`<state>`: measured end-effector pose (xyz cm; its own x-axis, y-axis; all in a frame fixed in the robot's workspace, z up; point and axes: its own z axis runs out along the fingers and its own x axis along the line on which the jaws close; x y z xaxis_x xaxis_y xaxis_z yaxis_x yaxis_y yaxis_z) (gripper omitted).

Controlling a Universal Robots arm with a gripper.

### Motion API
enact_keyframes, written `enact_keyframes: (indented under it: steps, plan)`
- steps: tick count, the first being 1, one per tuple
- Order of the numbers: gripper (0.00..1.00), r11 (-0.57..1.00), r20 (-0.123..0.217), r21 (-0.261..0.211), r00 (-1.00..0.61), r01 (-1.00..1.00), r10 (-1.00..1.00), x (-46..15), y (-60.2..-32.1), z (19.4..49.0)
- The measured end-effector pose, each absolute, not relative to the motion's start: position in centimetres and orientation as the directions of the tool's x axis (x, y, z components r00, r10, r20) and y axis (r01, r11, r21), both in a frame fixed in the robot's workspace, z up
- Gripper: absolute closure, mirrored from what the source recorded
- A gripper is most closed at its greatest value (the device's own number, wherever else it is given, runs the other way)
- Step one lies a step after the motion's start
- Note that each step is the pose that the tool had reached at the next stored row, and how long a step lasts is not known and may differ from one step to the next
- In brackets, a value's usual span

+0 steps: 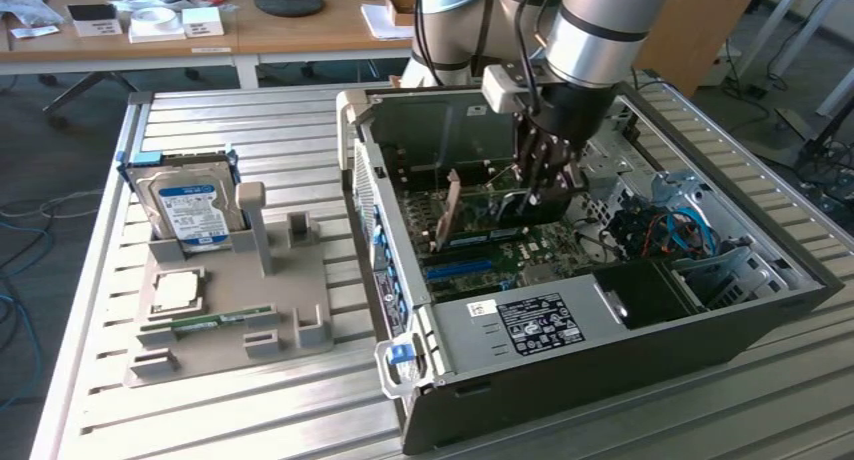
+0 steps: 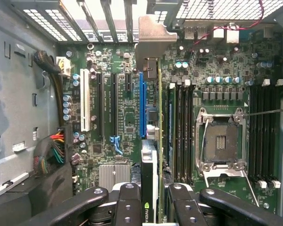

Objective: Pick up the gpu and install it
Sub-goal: 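Insert the gpu into the slot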

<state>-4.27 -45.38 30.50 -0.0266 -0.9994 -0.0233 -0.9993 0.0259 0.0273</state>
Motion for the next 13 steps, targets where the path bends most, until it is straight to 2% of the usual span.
enact_keyframes:
  steps: [13]
  plan:
    - [0.73, 0.026, -0.023, 0.027, -0.027, -0.999, -0.999, -4.37, -45.51, 29.59]
